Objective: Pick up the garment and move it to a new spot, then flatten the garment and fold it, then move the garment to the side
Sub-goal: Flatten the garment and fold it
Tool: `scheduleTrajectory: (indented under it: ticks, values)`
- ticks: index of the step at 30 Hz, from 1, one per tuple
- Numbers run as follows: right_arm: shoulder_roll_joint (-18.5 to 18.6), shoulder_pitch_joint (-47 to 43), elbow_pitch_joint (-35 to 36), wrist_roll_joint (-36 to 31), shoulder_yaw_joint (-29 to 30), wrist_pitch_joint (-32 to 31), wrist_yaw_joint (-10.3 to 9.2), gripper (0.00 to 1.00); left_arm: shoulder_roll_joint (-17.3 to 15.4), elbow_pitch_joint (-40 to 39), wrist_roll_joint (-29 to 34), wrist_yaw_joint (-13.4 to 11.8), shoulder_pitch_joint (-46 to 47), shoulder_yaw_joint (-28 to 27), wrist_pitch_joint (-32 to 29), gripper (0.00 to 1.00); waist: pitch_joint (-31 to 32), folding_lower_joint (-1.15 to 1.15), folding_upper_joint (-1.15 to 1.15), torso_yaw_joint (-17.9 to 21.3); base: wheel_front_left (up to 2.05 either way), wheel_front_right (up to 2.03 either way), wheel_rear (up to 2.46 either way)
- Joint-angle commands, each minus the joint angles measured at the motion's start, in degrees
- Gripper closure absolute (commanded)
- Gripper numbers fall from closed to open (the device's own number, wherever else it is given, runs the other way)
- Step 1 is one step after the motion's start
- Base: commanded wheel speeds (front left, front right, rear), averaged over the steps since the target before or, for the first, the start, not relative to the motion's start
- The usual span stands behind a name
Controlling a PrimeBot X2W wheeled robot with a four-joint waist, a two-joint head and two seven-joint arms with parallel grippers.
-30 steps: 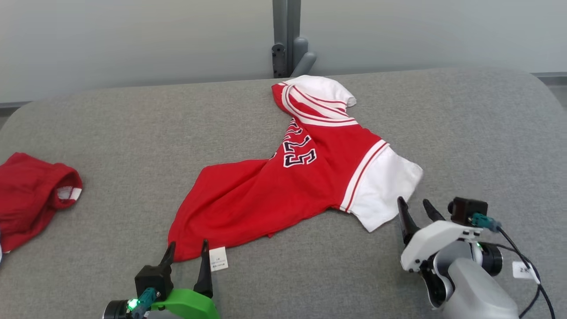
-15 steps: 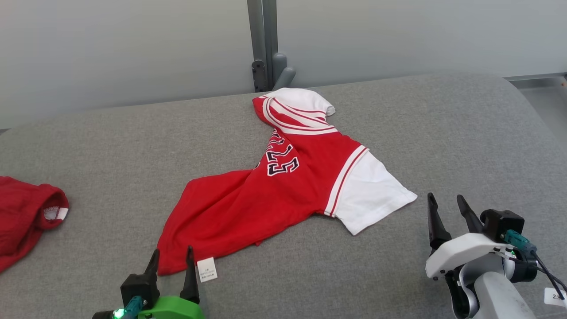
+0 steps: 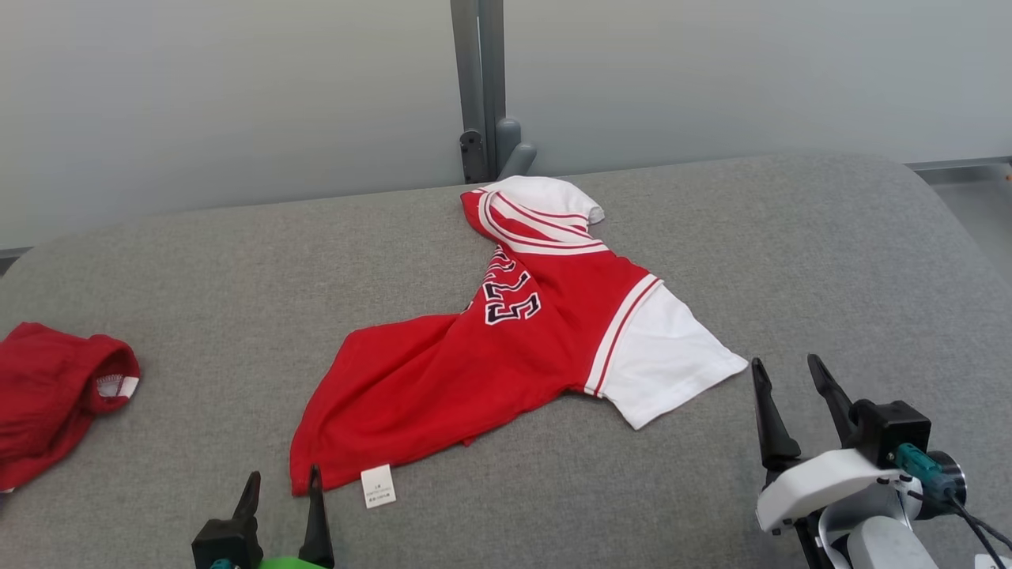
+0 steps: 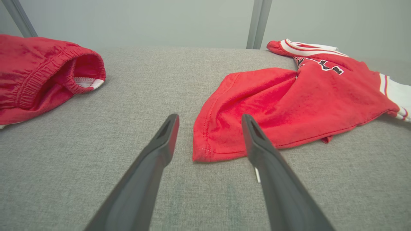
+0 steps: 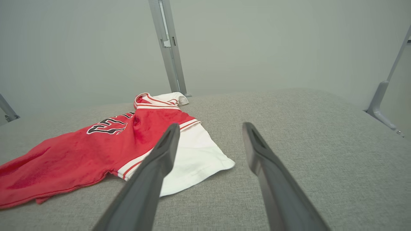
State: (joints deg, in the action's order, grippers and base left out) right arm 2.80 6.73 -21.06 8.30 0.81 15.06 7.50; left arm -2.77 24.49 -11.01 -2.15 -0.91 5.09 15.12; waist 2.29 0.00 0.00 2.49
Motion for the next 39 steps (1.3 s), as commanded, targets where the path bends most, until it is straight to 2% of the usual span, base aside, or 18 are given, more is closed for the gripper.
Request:
scheduleTrajectory:
  ticks: [1, 20, 31, 39]
  values:
    - [0.22, -1.09, 0.48, -0.88, -0.10, 0.15, -0.02, 0.00, -0.23, -0.33, 0.47, 0.31, -1.13, -0.39, 0.02, 0.00, 0.21, 0.00, 0.00, -0.13, 0.00, 0.00, 0.00]
    - [0.21, -3.95, -0.81, -1.94, 0.41, 0.15, -0.02, 0.00, -0.22, -0.99, 0.20, 0.95, -2.53, -0.19, 0.02, 0.00, -0.26, 0.00, 0.00, -0.62, 0.00, 0.00, 0.00]
    - [0.21, -0.55, -2.16, -3.48, 0.44, 0.16, -0.02, 0.00, -0.23, 2.78, -4.03, 0.54, 3.29, 3.19, 0.02, 0.00, -7.13, 0.00, 0.00, -1.37, 0.00, 0.00, 0.00]
    - [0.21, 2.35, -1.83, -3.66, 0.64, 0.16, -0.02, 0.00, -0.24, 5.64, -5.79, 0.00, 6.87, 2.77, 0.02, 0.00, -11.35, 0.00, 0.00, -1.51, 0.00, 0.00, 0.00]
